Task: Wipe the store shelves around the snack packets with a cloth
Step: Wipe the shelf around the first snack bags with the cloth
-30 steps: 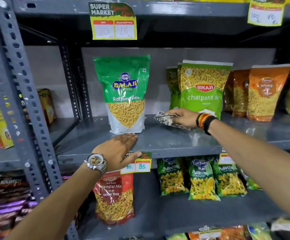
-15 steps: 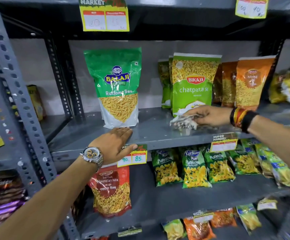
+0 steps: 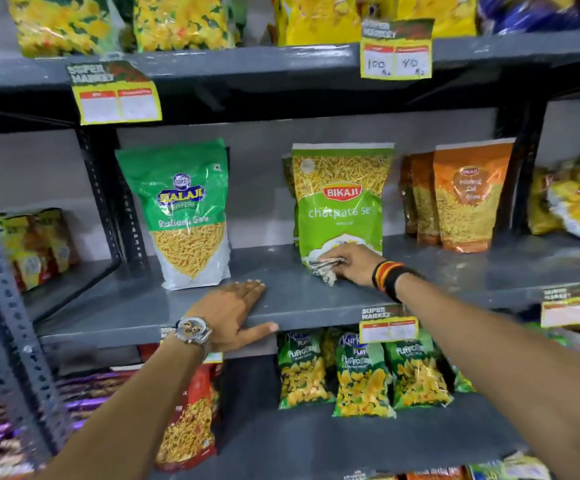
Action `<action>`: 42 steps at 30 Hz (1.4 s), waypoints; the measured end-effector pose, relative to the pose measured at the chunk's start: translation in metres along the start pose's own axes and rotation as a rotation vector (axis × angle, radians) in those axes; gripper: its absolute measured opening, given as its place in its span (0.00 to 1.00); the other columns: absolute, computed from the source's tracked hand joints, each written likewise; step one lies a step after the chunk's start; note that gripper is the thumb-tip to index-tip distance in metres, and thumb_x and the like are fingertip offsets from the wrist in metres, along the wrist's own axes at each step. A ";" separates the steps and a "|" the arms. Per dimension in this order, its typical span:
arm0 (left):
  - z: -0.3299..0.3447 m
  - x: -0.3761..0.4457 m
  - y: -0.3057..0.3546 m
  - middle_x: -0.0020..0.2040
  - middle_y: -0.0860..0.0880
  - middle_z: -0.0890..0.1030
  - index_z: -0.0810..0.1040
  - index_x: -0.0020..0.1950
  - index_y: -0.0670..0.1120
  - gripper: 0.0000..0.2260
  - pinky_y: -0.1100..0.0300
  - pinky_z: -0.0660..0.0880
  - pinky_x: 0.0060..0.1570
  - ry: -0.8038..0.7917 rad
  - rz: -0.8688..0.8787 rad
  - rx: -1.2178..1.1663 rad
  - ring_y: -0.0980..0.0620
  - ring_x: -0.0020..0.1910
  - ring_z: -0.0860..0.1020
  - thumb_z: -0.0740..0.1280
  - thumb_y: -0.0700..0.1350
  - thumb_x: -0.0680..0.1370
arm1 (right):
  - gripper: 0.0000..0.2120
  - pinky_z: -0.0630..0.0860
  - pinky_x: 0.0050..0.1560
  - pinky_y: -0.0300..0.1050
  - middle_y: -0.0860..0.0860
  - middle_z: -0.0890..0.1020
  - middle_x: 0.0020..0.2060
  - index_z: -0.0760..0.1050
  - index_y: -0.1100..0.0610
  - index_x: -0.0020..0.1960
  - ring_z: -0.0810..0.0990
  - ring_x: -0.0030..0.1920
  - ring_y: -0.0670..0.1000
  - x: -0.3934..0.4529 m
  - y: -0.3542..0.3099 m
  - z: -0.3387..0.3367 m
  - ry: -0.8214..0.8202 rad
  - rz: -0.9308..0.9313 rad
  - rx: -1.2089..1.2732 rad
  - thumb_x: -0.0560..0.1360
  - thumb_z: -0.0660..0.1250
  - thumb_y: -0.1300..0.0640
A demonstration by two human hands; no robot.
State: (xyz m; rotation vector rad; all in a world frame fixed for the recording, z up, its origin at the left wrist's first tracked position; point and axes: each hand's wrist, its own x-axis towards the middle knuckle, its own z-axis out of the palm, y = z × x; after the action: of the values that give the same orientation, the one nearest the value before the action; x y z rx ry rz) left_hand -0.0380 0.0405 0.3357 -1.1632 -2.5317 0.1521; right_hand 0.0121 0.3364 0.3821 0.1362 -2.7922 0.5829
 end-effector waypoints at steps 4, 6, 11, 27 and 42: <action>0.003 0.001 0.001 0.80 0.45 0.65 0.59 0.81 0.45 0.49 0.51 0.62 0.76 -0.016 -0.039 -0.010 0.45 0.77 0.65 0.42 0.79 0.72 | 0.16 0.73 0.63 0.53 0.57 0.82 0.59 0.79 0.57 0.61 0.78 0.60 0.58 0.004 0.004 0.004 -0.012 -0.039 -0.009 0.76 0.63 0.66; 0.002 0.000 0.003 0.80 0.46 0.63 0.57 0.82 0.47 0.50 0.50 0.61 0.76 -0.031 -0.057 -0.028 0.46 0.78 0.63 0.41 0.80 0.71 | 0.16 0.72 0.64 0.50 0.57 0.80 0.62 0.76 0.57 0.64 0.77 0.62 0.58 -0.002 0.000 0.001 -0.055 -0.038 0.028 0.78 0.62 0.66; -0.001 -0.003 0.006 0.81 0.46 0.63 0.57 0.82 0.46 0.47 0.51 0.60 0.77 -0.042 -0.056 -0.038 0.46 0.78 0.63 0.45 0.78 0.73 | 0.19 0.74 0.52 0.31 0.45 0.80 0.57 0.73 0.50 0.67 0.79 0.52 0.43 -0.067 -0.021 -0.025 -0.291 -0.110 0.080 0.79 0.61 0.63; -0.004 -0.005 0.006 0.80 0.44 0.64 0.58 0.81 0.43 0.41 0.52 0.61 0.75 0.015 -0.001 -0.055 0.44 0.76 0.66 0.54 0.71 0.78 | 0.17 0.66 0.40 0.16 0.54 0.80 0.58 0.72 0.59 0.68 0.77 0.56 0.48 -0.026 -0.037 0.004 -0.188 0.015 0.107 0.79 0.60 0.66; -0.015 0.057 0.090 0.81 0.45 0.61 0.55 0.82 0.45 0.44 0.49 0.61 0.75 0.004 0.020 -0.093 0.43 0.78 0.63 0.52 0.74 0.76 | 0.18 0.71 0.64 0.47 0.53 0.80 0.61 0.75 0.56 0.66 0.76 0.62 0.54 -0.036 0.062 -0.084 -0.085 0.136 -0.004 0.78 0.62 0.66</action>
State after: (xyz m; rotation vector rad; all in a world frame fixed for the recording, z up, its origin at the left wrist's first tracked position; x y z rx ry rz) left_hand -0.0025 0.1422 0.3434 -1.2230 -2.5478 0.0376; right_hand 0.0586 0.4285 0.4219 -0.0314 -2.9017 0.6163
